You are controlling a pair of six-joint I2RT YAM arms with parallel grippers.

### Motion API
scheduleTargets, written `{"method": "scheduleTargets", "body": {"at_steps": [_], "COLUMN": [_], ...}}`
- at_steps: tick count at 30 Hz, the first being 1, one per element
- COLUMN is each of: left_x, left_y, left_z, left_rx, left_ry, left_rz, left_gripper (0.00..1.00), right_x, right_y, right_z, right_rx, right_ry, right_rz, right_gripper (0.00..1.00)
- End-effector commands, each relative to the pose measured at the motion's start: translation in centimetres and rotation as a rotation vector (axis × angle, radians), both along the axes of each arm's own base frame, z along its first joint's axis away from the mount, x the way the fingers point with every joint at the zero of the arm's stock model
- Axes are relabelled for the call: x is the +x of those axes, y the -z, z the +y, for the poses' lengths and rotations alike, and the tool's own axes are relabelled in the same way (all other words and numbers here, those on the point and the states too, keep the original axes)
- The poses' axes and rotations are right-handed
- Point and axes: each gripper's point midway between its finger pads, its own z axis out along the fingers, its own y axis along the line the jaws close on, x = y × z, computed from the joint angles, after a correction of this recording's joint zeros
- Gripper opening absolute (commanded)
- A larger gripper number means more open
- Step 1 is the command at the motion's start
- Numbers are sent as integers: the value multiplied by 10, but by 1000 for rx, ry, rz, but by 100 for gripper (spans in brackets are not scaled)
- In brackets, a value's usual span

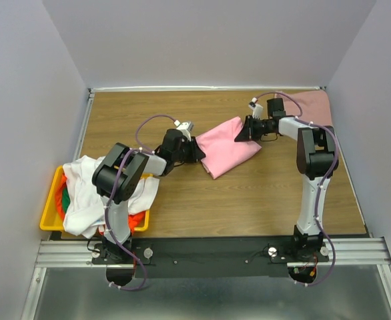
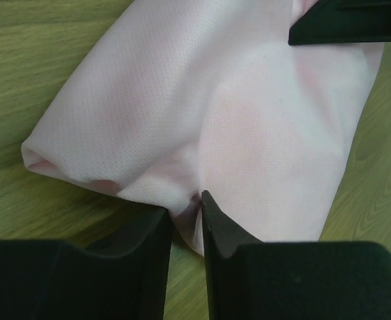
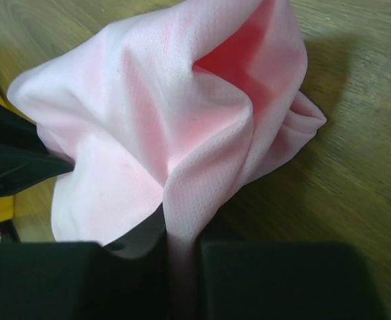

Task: Fold and stack the t-shirts
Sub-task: Neatly place the folded tshirt to the corner

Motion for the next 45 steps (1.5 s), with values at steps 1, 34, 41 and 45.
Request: {"method": "scheduleTargets", "body": {"at_steps": [1, 34, 41, 45], "left_x": [-3, -21, -22, -25], "left_y": [2, -53, -35, -27], "left_z": [-2, 40, 42, 42], "left_rx": [17, 36, 54, 56], "left_ry": [10, -22, -27, -22], "left_rz": [5, -97, -61, -44], "left_gripper": [41, 63, 63, 63], "right_x": [-14, 98, 116, 120], "right_y": [6, -115, -162, -187], "right_z": [3, -183, -205, -218], "right_rx": [-15, -781, -787, -786], "right_ry": [-9, 379, 436, 476], "right_rz": [45, -279, -358, -397], "right_gripper": [7, 0, 0, 0]}}
